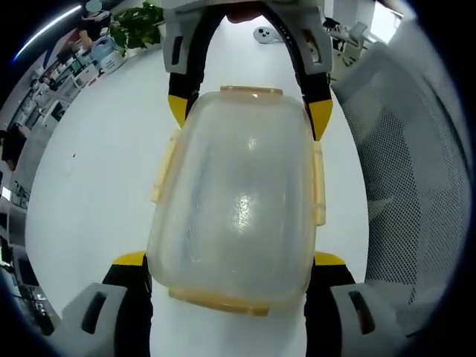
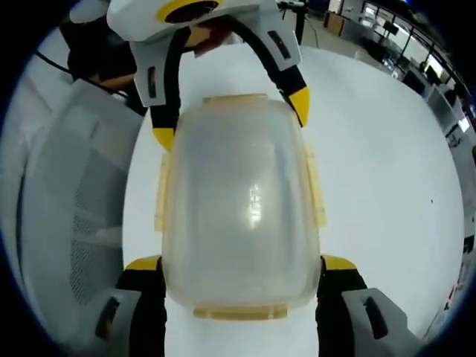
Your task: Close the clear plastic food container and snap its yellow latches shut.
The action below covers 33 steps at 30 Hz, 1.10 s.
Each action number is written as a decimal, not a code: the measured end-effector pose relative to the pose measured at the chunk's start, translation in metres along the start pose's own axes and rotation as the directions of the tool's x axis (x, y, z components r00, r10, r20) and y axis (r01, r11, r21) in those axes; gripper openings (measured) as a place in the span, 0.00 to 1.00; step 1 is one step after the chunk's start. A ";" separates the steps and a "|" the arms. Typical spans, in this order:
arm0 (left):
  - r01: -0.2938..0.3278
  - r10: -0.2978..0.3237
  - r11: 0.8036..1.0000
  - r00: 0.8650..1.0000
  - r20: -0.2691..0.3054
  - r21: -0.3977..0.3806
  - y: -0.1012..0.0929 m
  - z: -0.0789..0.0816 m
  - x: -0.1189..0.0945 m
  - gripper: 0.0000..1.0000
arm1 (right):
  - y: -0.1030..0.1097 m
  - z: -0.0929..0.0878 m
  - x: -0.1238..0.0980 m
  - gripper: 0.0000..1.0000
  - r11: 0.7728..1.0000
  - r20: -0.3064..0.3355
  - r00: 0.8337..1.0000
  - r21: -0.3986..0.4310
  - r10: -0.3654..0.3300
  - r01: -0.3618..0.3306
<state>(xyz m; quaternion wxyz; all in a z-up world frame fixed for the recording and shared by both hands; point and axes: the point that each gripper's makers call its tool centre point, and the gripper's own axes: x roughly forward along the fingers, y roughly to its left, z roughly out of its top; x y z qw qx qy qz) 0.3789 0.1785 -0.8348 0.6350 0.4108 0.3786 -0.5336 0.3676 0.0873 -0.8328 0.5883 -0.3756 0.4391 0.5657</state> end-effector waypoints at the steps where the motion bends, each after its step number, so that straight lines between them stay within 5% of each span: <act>1: 0.000 0.000 1.000 1.000 0.002 -0.001 0.002 0.001 0.000 0.86 | -0.002 -0.001 0.000 0.84 1.000 -0.002 1.000 -0.001 0.001 -0.001; 33: -0.001 0.001 1.000 1.000 0.021 -0.004 0.048 0.013 0.011 0.86 | -0.051 -0.006 -0.004 0.84 1.000 -0.013 1.000 -0.002 0.003 -0.003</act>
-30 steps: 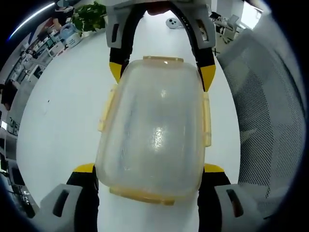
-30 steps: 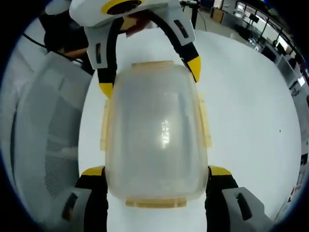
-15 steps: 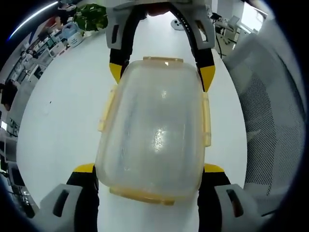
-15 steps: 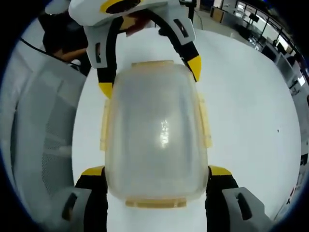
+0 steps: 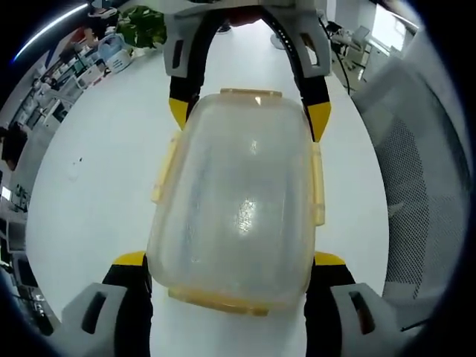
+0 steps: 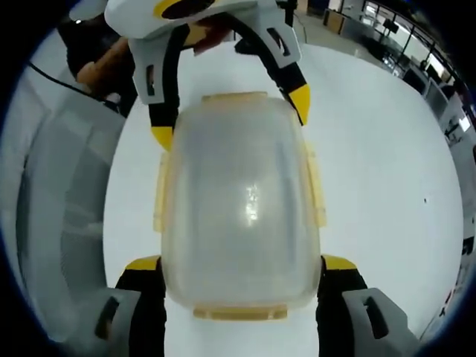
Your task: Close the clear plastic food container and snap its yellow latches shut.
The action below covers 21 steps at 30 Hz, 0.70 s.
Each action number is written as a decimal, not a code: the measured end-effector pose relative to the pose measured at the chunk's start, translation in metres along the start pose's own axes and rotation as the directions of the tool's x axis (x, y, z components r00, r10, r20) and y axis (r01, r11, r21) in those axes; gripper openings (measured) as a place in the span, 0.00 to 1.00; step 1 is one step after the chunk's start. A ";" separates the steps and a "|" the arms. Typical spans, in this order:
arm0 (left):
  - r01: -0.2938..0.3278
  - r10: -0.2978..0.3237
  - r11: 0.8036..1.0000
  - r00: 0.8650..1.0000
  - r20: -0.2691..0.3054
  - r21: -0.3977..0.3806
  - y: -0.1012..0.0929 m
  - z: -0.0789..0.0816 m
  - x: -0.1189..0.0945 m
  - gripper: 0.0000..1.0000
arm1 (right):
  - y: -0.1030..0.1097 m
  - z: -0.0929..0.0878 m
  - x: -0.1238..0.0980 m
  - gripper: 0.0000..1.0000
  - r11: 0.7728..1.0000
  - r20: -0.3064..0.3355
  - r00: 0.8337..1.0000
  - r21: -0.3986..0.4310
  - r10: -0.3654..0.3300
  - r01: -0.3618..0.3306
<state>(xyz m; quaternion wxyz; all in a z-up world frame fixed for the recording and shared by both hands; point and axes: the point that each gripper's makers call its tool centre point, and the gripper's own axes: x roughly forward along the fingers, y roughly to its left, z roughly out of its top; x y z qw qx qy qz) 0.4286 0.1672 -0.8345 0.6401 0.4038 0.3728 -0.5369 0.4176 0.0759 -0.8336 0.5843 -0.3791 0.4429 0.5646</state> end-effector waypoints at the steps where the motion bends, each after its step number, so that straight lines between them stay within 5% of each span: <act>1: -0.001 0.001 1.000 1.000 0.000 -0.001 0.001 0.000 0.000 0.86 | -0.001 0.000 0.000 0.84 1.000 0.001 1.000 -0.001 0.000 0.000; 21: -0.011 0.011 1.000 1.000 0.002 -0.017 0.002 0.002 0.001 0.87 | -0.004 -0.001 0.000 0.85 1.000 -0.003 1.000 -0.020 0.013 -0.013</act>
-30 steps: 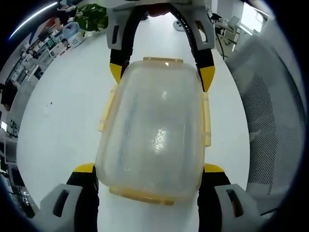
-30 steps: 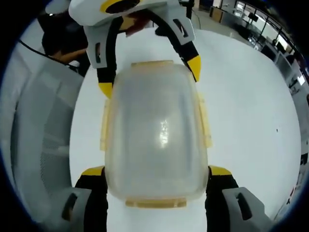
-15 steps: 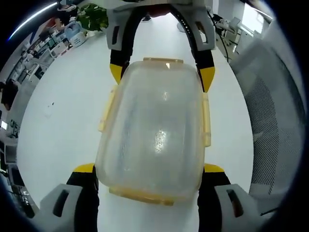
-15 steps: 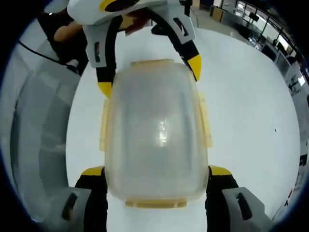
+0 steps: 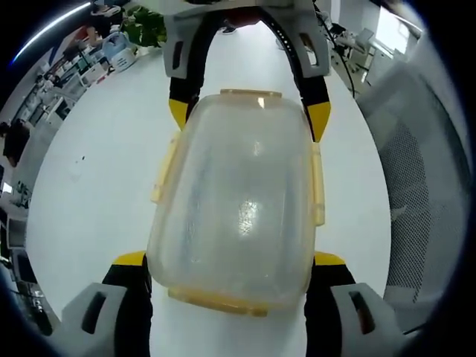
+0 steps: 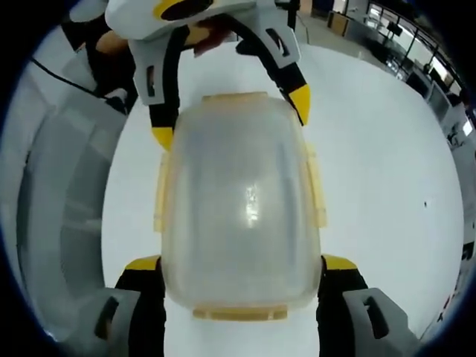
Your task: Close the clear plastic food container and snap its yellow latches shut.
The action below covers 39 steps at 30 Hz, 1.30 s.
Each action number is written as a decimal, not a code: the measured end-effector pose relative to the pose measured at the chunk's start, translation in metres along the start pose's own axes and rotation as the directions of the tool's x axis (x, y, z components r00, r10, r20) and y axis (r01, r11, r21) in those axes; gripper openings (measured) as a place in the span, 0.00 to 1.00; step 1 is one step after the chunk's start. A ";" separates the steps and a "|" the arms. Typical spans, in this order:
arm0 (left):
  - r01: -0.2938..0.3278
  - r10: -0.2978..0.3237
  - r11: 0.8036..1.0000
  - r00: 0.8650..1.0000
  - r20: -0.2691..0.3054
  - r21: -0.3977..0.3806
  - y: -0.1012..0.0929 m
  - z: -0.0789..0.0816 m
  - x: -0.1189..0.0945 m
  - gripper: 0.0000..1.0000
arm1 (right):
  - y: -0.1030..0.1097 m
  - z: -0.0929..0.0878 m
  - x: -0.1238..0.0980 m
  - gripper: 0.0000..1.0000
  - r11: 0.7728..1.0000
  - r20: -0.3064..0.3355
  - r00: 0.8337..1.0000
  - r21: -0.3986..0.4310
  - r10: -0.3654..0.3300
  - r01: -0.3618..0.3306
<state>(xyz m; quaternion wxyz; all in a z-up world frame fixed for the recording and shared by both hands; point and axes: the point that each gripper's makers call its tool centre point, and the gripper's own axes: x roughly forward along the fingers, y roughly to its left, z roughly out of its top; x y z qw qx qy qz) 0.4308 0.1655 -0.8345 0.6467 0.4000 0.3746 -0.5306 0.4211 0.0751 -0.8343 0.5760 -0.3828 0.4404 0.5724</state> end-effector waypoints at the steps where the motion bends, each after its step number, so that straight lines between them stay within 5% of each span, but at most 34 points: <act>1: 0.000 0.000 1.000 1.000 0.000 0.000 0.000 0.000 0.000 0.87 | 0.000 0.000 0.000 0.85 1.000 0.000 1.000 0.001 0.000 0.000; 14: -0.006 0.006 1.000 1.000 0.000 0.001 0.001 0.001 0.000 0.87 | 0.000 0.000 -0.001 0.86 1.000 0.014 1.000 0.012 0.000 0.000; 23: -0.030 0.030 0.999 0.999 0.027 -0.022 -0.001 0.006 -0.005 0.87 | 0.001 -0.001 -0.007 0.84 0.998 0.068 0.996 0.020 -0.061 0.060; 39: -0.083 0.107 0.981 0.986 0.129 -0.177 -0.010 0.011 -0.021 0.91 | 0.004 0.003 -0.023 0.82 0.967 0.215 0.956 0.204 -0.199 0.155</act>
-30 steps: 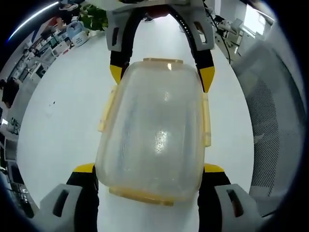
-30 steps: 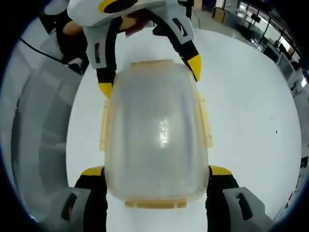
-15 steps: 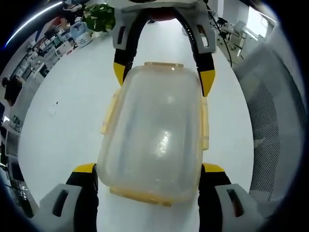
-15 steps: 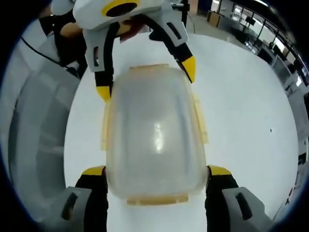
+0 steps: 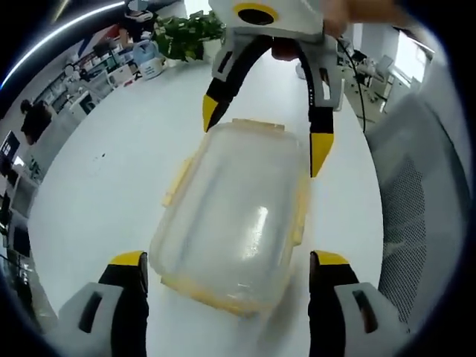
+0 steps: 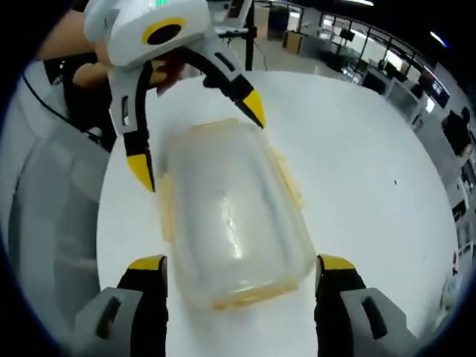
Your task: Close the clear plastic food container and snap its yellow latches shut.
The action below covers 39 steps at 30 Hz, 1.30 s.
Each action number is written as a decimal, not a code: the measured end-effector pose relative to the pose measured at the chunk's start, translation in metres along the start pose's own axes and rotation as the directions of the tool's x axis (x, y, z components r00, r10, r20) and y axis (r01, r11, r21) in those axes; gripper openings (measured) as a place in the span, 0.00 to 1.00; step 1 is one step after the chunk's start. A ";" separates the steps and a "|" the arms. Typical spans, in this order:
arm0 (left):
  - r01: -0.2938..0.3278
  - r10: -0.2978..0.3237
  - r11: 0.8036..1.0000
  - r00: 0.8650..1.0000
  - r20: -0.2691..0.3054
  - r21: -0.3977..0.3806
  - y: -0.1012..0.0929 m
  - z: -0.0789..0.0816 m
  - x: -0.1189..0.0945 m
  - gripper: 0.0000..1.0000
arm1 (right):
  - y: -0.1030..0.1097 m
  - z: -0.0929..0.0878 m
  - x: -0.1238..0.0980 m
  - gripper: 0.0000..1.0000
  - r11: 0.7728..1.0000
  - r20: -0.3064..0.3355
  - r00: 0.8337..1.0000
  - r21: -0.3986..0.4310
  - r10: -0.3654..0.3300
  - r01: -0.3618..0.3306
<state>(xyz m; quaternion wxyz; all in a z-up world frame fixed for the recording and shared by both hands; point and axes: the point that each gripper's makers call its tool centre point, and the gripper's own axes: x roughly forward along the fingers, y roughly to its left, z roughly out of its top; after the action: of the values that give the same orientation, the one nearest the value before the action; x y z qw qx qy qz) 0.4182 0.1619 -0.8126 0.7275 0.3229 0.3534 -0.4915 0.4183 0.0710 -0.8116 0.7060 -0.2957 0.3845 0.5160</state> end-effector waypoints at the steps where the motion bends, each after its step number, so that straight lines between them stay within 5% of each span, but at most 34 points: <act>1: -0.009 0.009 1.000 1.000 0.009 -0.011 0.000 0.001 -0.001 0.92 | 0.000 0.000 -0.001 0.82 1.000 0.004 1.000 0.006 -0.006 0.006; 19: -0.107 0.137 0.981 0.972 0.189 -0.161 -0.015 0.003 -0.030 0.94 | 0.000 0.002 -0.027 0.83 0.974 0.165 0.969 0.165 -0.185 0.158; 39: -0.155 0.219 0.955 0.942 0.252 -0.251 -0.038 -0.018 -0.055 0.94 | 0.021 -0.014 -0.057 0.81 0.930 0.287 0.902 0.277 -0.321 0.242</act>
<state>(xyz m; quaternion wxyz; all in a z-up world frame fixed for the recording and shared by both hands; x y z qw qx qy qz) 0.3641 0.1915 -0.7812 0.8456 0.1976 0.2695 -0.4162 0.3852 0.0376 -0.7712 0.8574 -0.1731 0.2729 0.4007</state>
